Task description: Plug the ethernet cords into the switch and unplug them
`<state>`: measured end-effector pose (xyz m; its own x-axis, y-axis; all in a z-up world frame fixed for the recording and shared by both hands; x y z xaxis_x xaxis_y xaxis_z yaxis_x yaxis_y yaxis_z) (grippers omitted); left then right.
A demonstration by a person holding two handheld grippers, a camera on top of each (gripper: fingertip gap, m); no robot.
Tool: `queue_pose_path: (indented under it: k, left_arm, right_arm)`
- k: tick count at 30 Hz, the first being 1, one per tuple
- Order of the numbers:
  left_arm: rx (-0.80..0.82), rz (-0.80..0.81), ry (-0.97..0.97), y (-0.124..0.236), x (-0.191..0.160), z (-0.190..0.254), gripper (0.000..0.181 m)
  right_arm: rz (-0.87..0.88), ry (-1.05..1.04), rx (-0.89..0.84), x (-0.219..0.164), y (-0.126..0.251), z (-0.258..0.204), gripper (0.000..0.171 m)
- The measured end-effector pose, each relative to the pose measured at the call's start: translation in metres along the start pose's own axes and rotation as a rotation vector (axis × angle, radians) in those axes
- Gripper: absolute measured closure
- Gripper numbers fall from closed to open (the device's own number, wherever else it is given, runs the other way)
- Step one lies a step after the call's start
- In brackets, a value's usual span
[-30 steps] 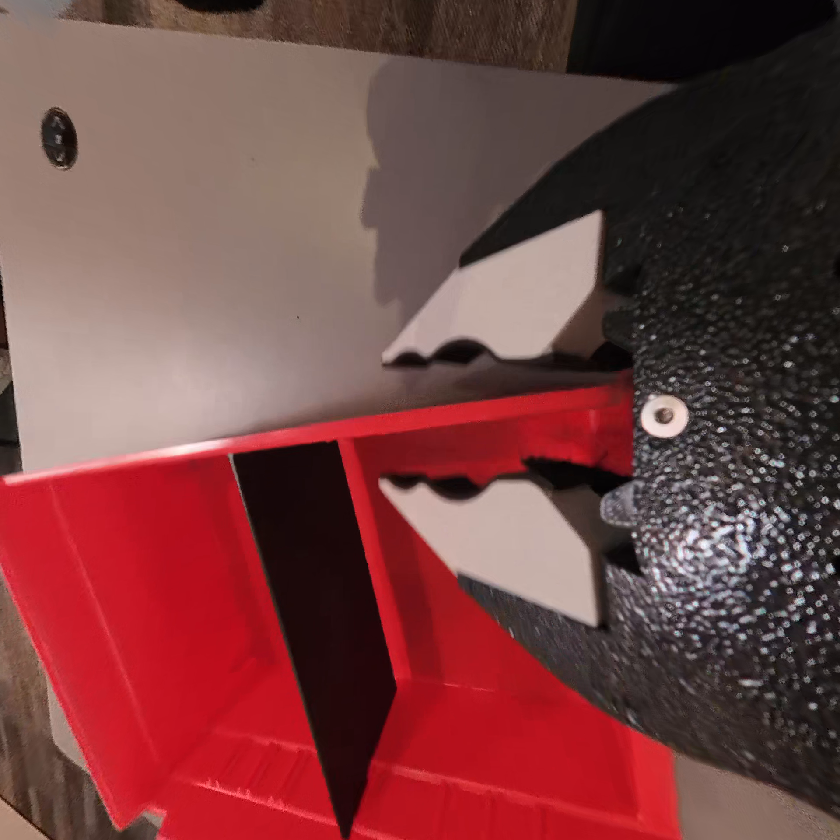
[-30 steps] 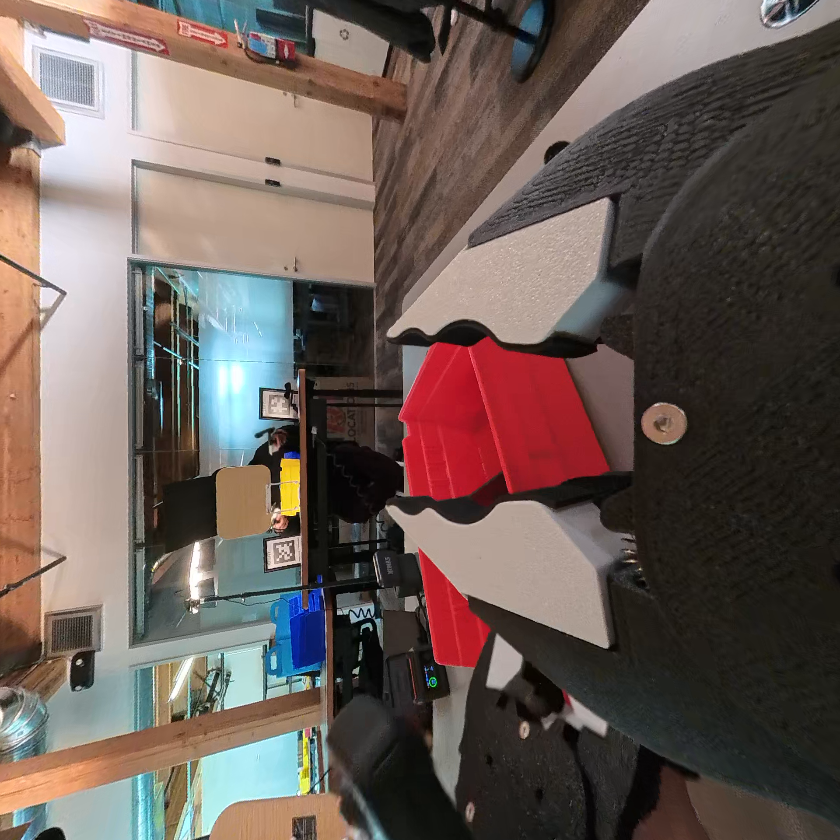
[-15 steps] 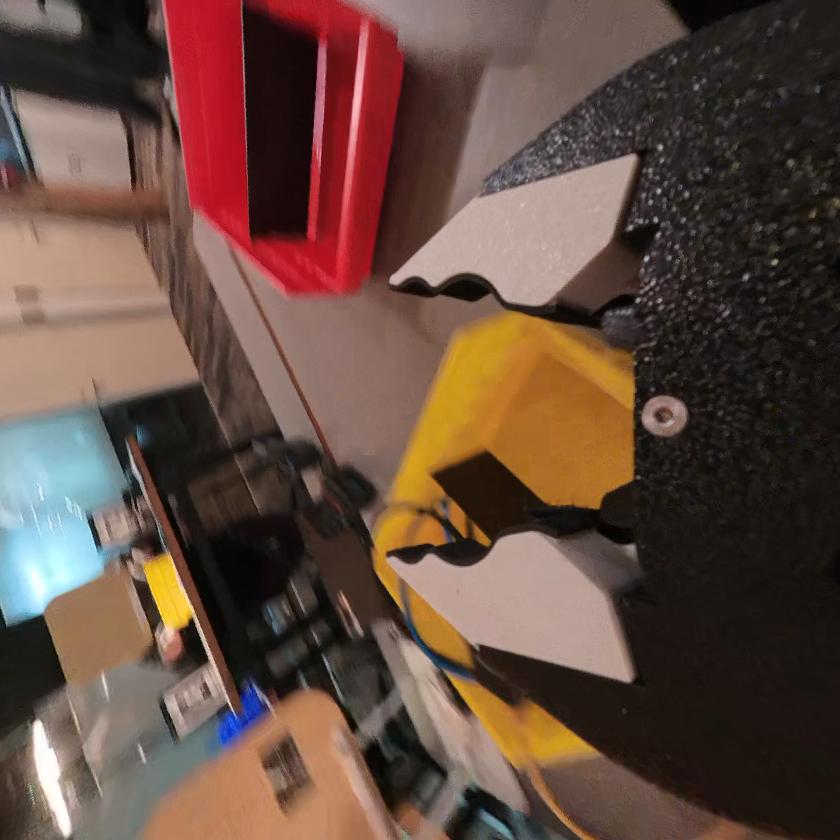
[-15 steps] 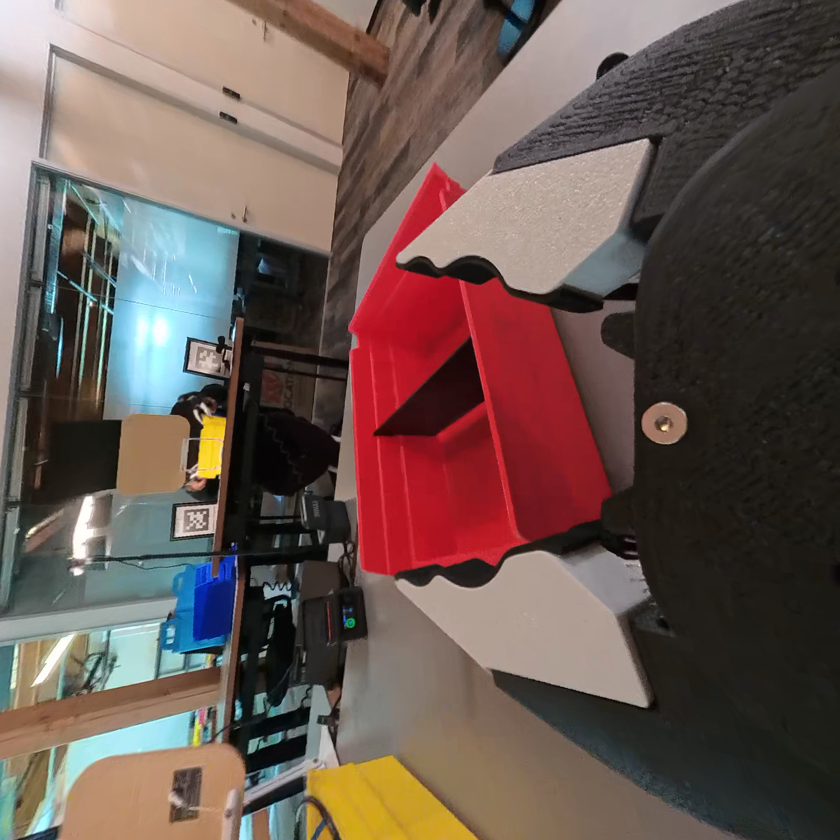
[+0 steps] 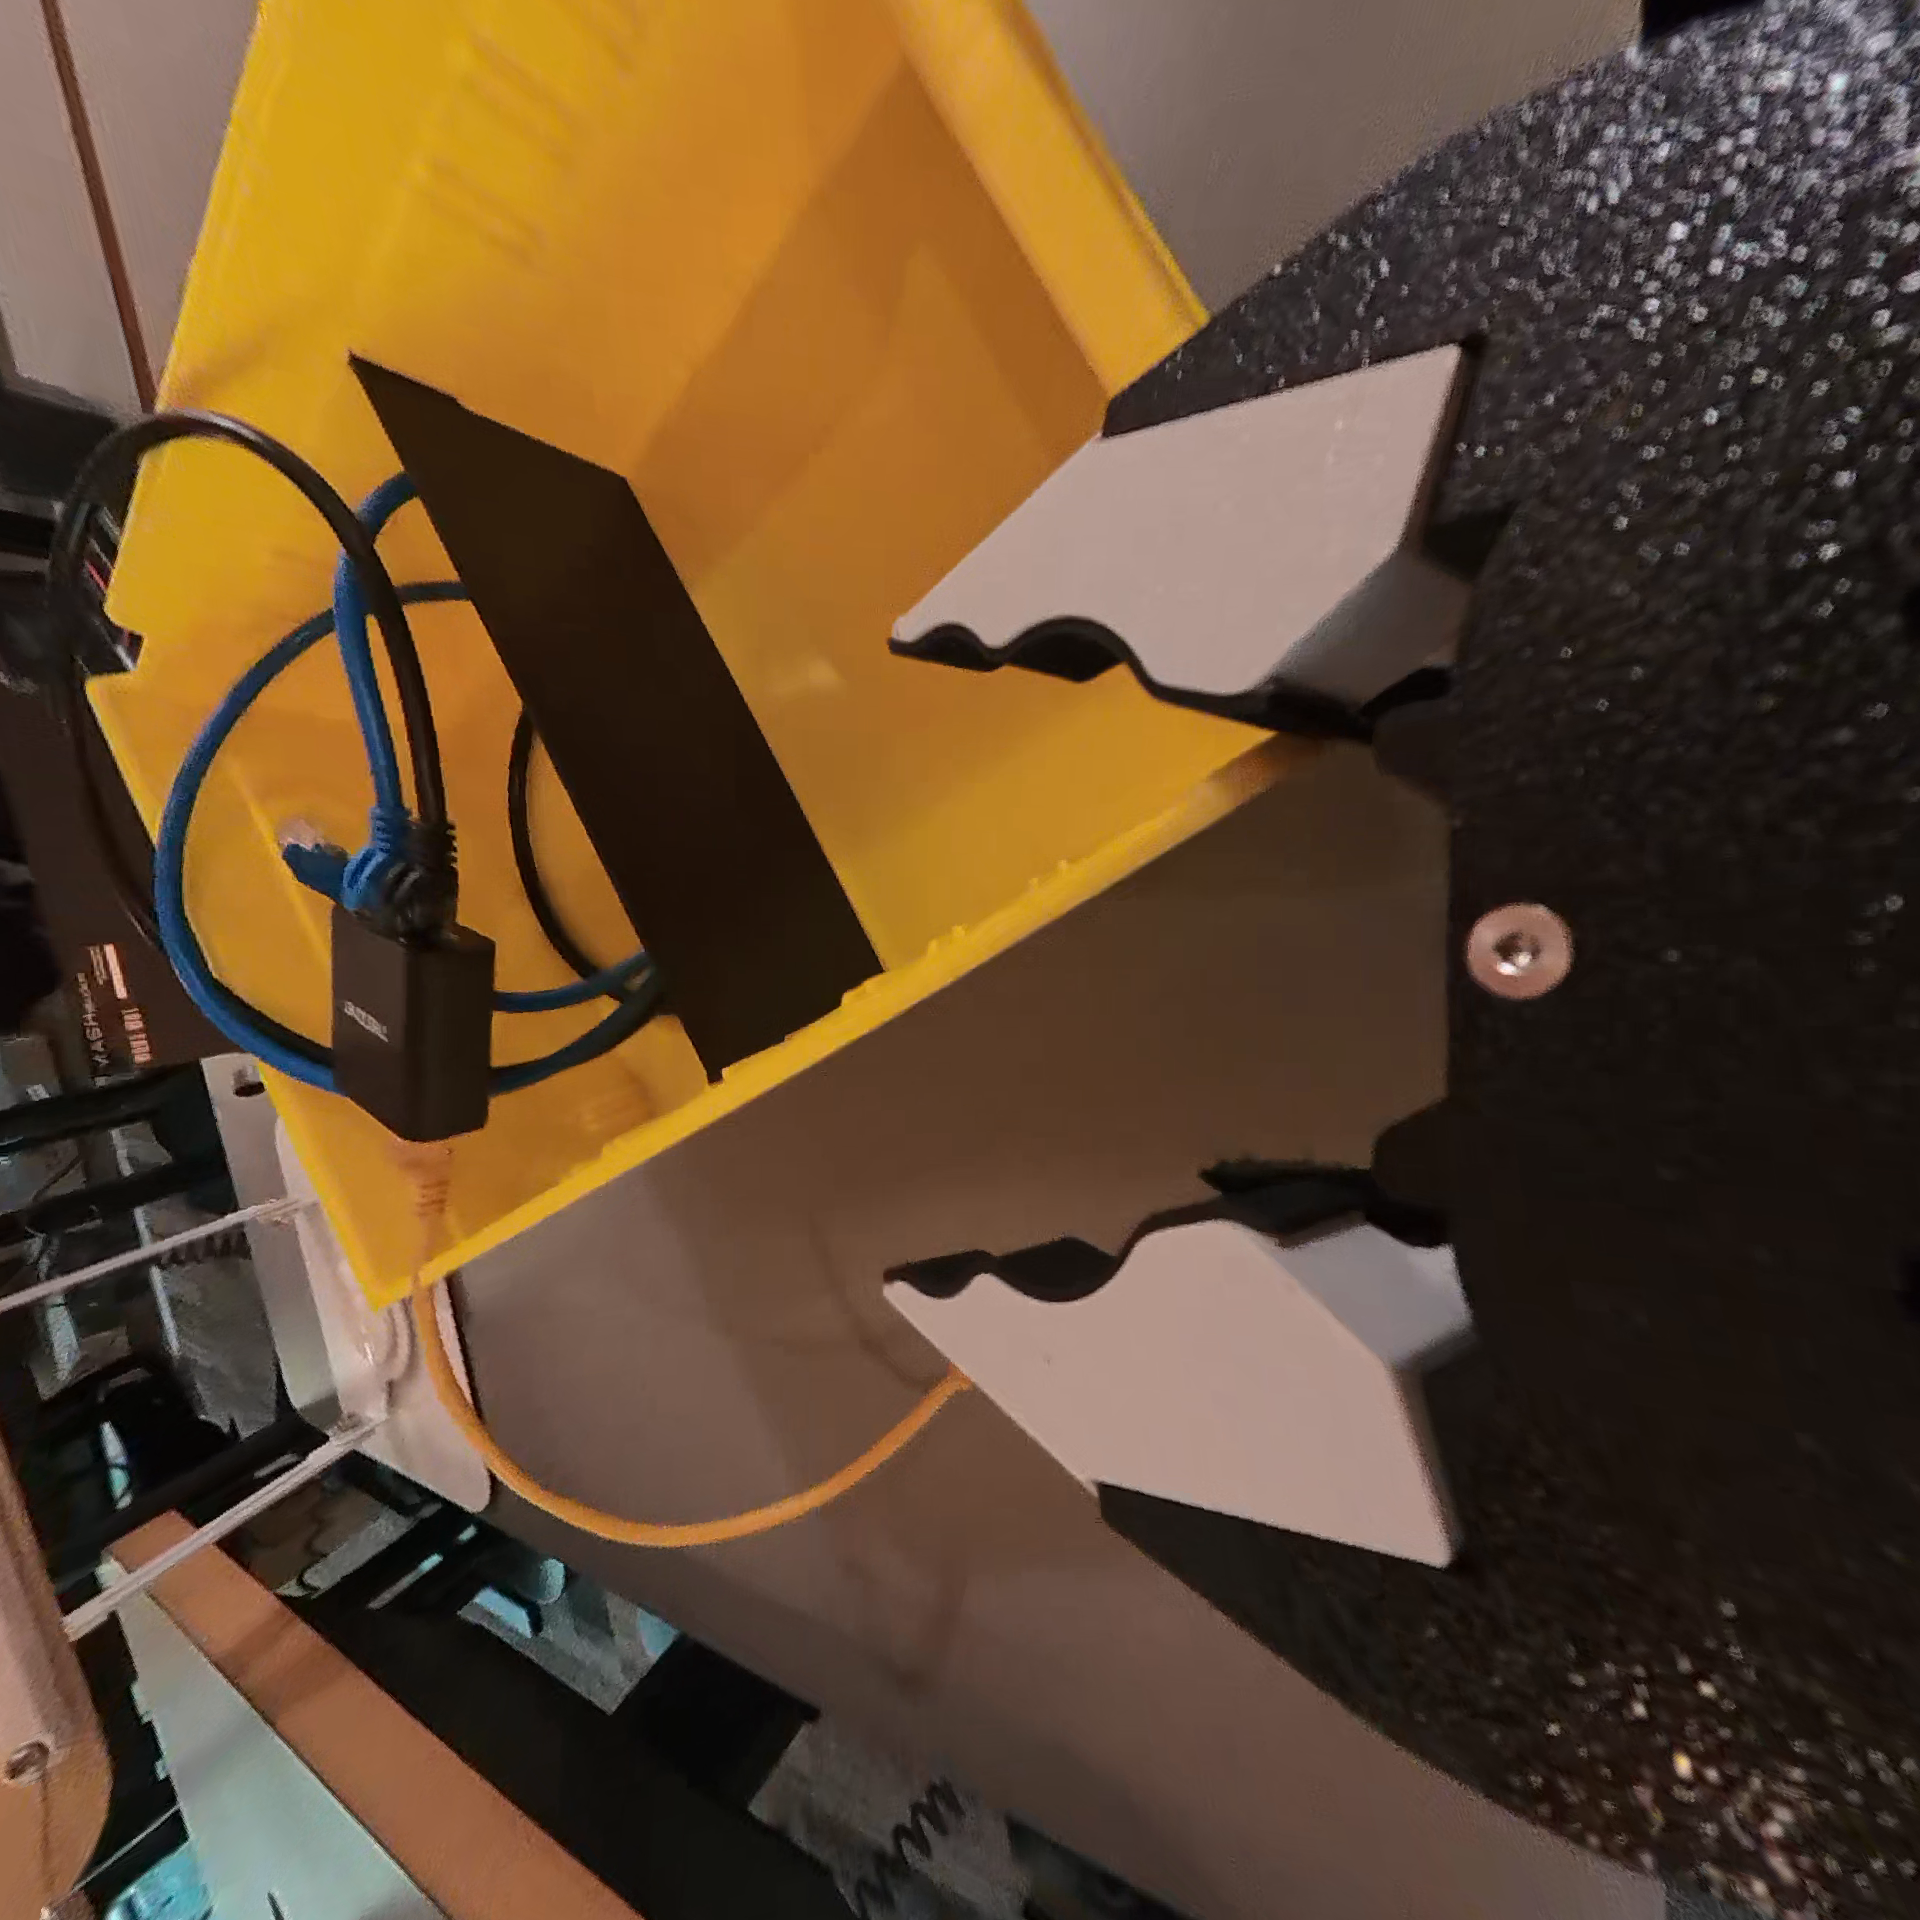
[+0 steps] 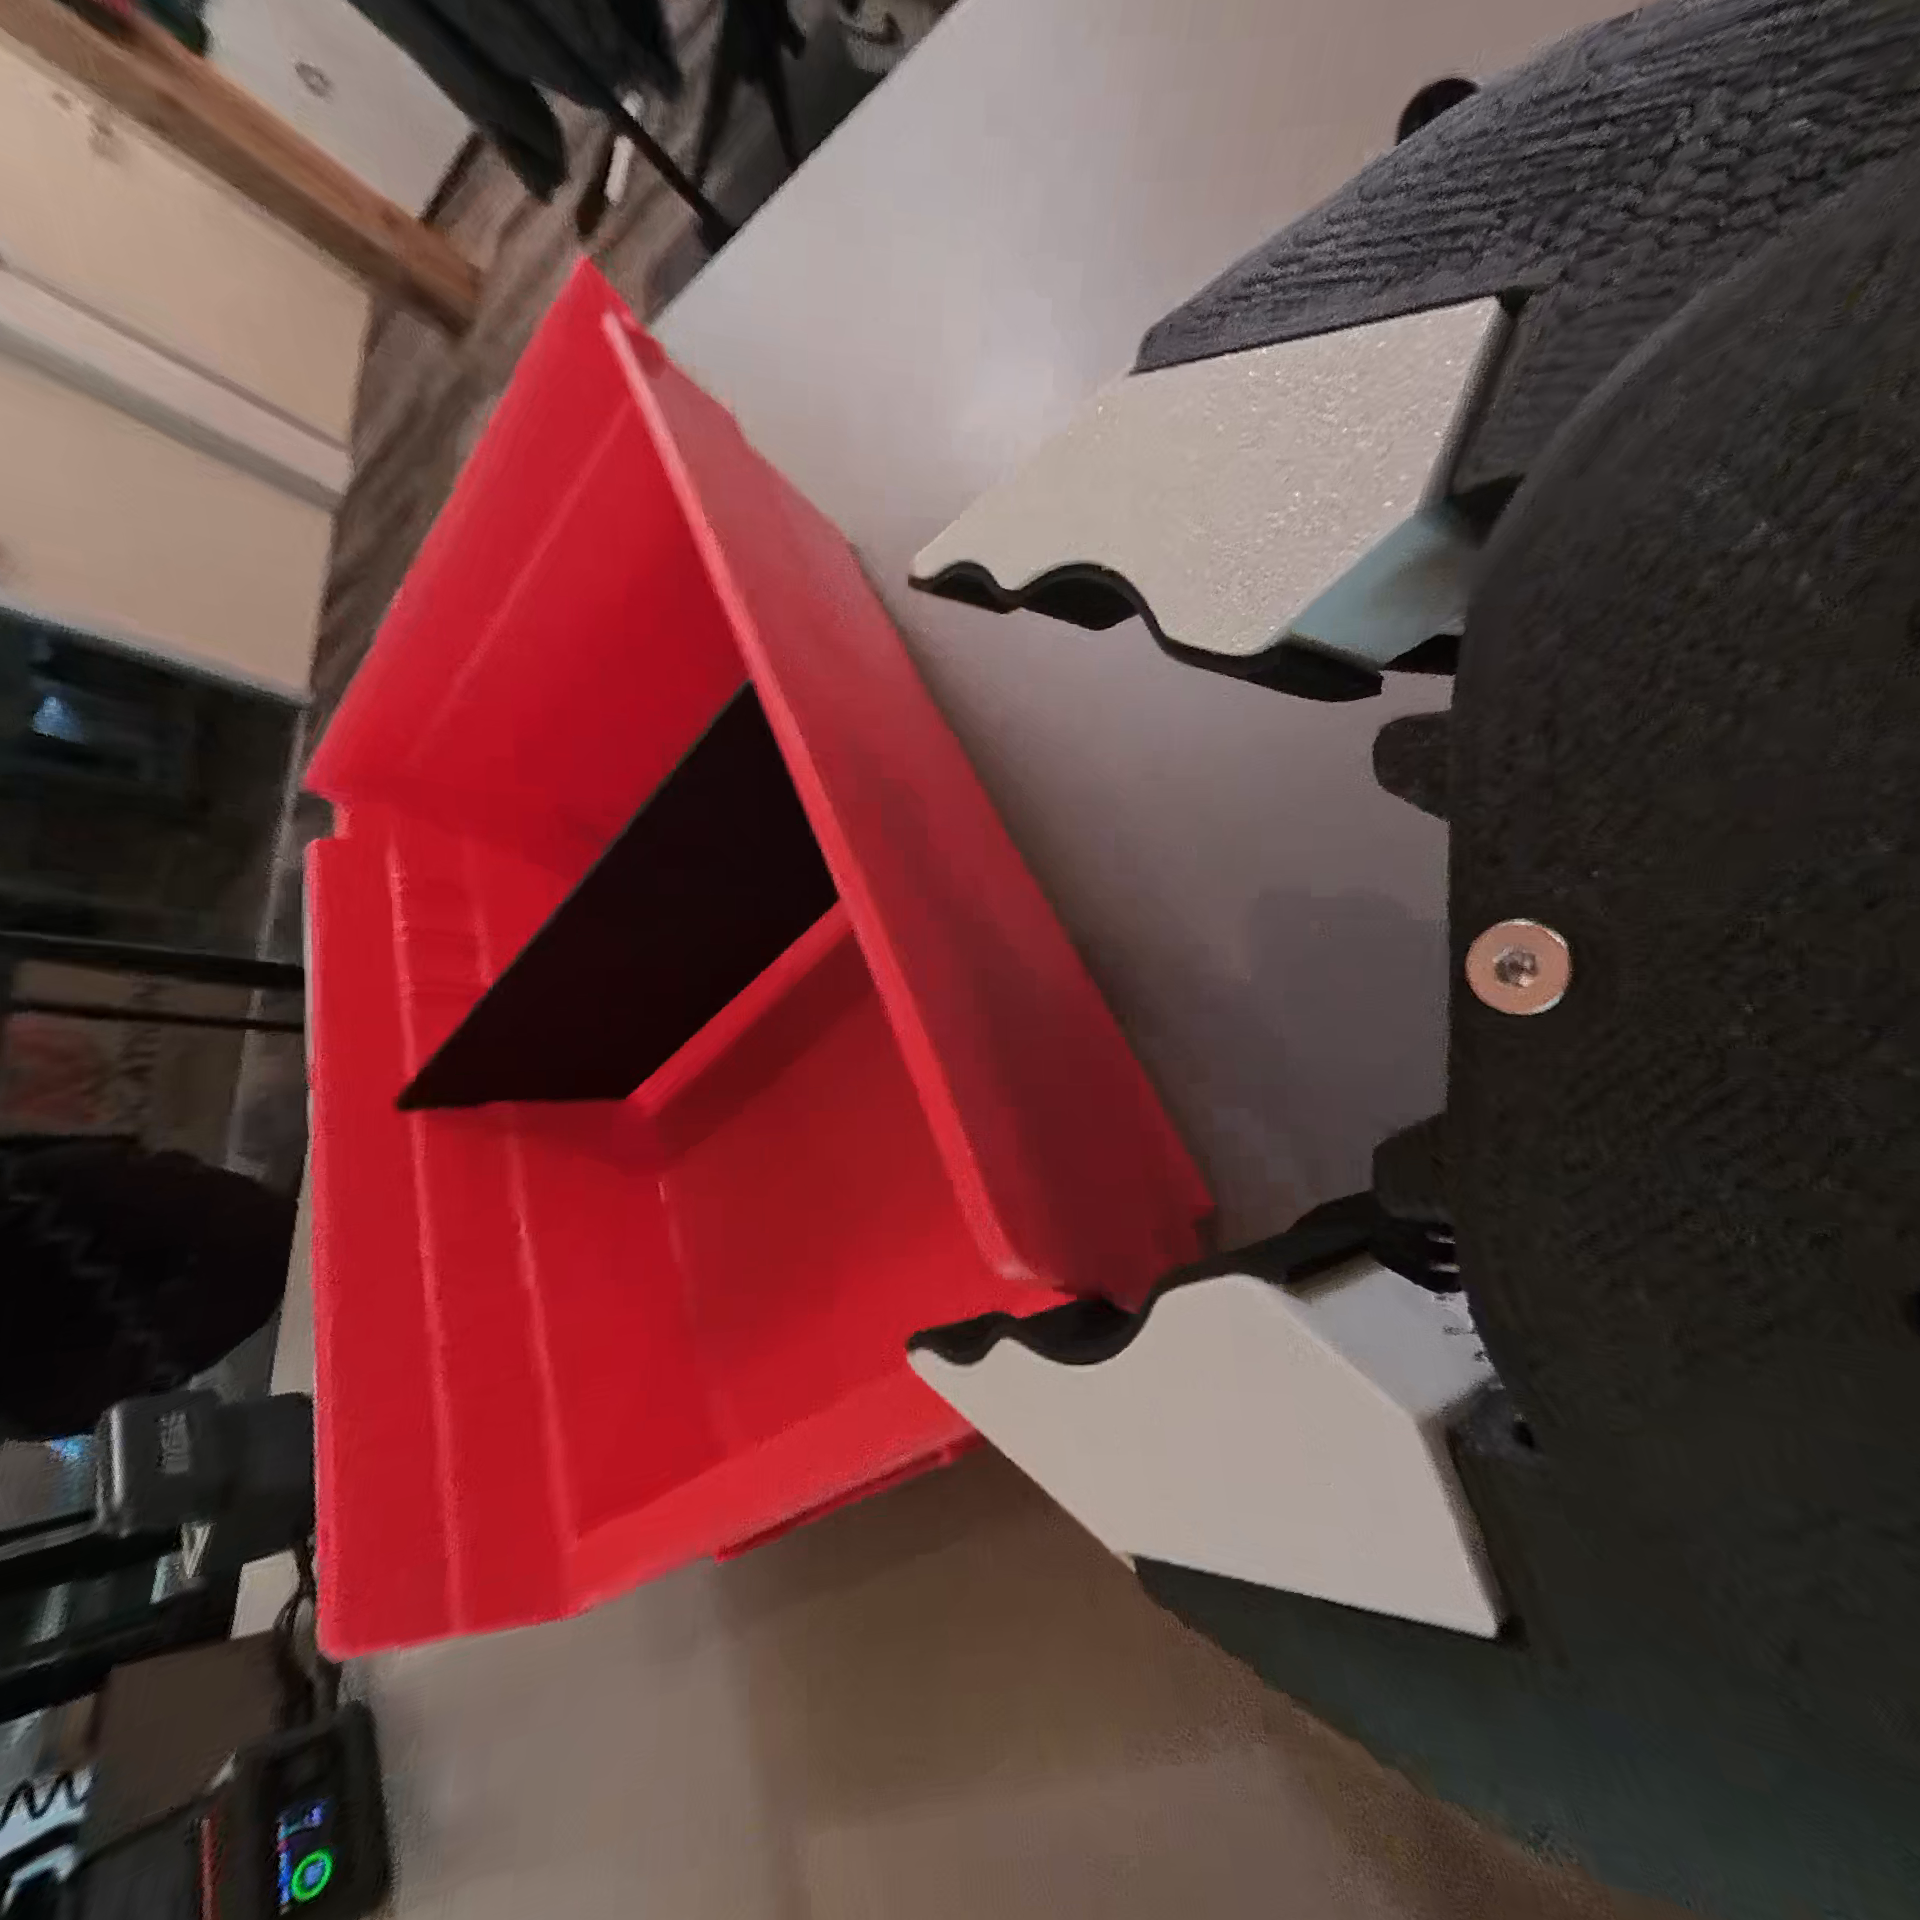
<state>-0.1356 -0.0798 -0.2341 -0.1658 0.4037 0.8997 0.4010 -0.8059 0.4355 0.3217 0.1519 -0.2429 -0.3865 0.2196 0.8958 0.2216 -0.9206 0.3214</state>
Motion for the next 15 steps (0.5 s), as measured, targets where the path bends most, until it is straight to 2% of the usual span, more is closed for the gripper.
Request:
queue_pose_path:
  k: [4,6,9,11,13,15]
  left_arm:
    - [0.082,-0.006,0.003,0.0,0.0,-0.028,0.088]
    - [0.1,-0.01,-0.002,-0.001,-0.001,-0.042,0.102]
    - [0.025,-0.018,-0.004,-0.006,-0.001,-0.047,0.127]
    - [-0.026,-0.039,-0.007,-0.012,-0.002,-0.046,0.14]
    - [-0.058,-0.071,-0.008,-0.019,-0.004,-0.044,0.164]
    - [-0.012,-0.075,0.024,-0.022,-0.003,-0.052,0.176]
  right_arm:
    - [-0.061,-0.005,-0.061,-0.013,0.007,0.035,0.055]
    - [-0.085,0.01,-0.089,-0.02,0.009,0.055,0.074]
    - [-0.133,-0.002,-0.073,-0.031,0.005,0.081,0.124]
    - [-0.164,-0.036,-0.026,-0.037,-0.002,0.091,0.141]
    - [-0.167,-0.076,0.034,-0.039,-0.009,0.097,0.166]
    - [-0.168,-0.08,0.052,-0.04,-0.015,0.106,0.169]
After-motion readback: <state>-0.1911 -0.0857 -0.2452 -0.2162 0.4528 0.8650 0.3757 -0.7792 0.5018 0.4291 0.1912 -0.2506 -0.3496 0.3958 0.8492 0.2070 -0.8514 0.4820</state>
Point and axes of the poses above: each gripper's, where its closed fingertips meet, y back along the fingers, x out of its top, z = x × y across the jaws, the point moved 4 cm from there along y, back along the fingers, and after that the axes turned 10 degrees about y, right-handed, at the moved point
